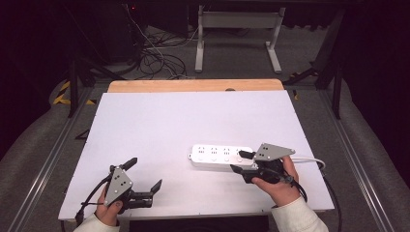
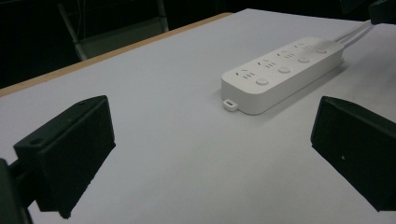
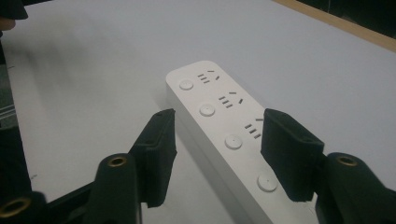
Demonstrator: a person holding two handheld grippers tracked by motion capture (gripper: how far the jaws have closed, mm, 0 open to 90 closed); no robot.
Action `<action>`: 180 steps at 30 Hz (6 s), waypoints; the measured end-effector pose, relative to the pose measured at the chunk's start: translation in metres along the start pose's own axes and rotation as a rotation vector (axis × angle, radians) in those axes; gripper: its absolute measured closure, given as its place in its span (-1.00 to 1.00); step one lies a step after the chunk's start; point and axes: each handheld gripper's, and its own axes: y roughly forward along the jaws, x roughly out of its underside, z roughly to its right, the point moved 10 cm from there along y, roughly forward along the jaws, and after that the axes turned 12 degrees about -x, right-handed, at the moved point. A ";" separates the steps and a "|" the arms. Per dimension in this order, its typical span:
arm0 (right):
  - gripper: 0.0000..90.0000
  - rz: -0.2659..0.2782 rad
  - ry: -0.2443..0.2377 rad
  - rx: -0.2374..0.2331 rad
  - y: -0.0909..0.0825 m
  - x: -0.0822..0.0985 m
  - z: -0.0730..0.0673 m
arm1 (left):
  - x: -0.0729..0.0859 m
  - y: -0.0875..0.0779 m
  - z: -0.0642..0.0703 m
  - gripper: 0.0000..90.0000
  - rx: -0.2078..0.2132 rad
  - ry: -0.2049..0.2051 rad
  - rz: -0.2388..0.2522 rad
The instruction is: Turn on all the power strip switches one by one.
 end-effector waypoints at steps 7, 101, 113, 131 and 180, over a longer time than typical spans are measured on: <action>0.06 0.001 0.004 -0.003 0.001 -0.008 0.009 | 0.000 0.000 0.000 -1.00 -0.003 0.002 0.002; 1.00 -0.344 0.184 0.092 0.026 0.036 0.045 | 0.001 0.000 -0.001 -0.99 -0.007 -0.008 -0.008; 1.00 -0.183 0.124 0.084 0.015 0.010 0.040 | 0.001 0.001 -0.002 -0.99 -0.005 -0.013 -0.010; 1.00 -0.178 0.103 0.054 0.024 0.000 0.032 | 0.001 0.000 -0.003 -0.99 -0.011 -0.009 -0.008; 1.00 -0.279 0.132 0.020 0.057 0.015 0.030 | 0.001 0.000 -0.002 -0.99 -0.007 -0.006 -0.008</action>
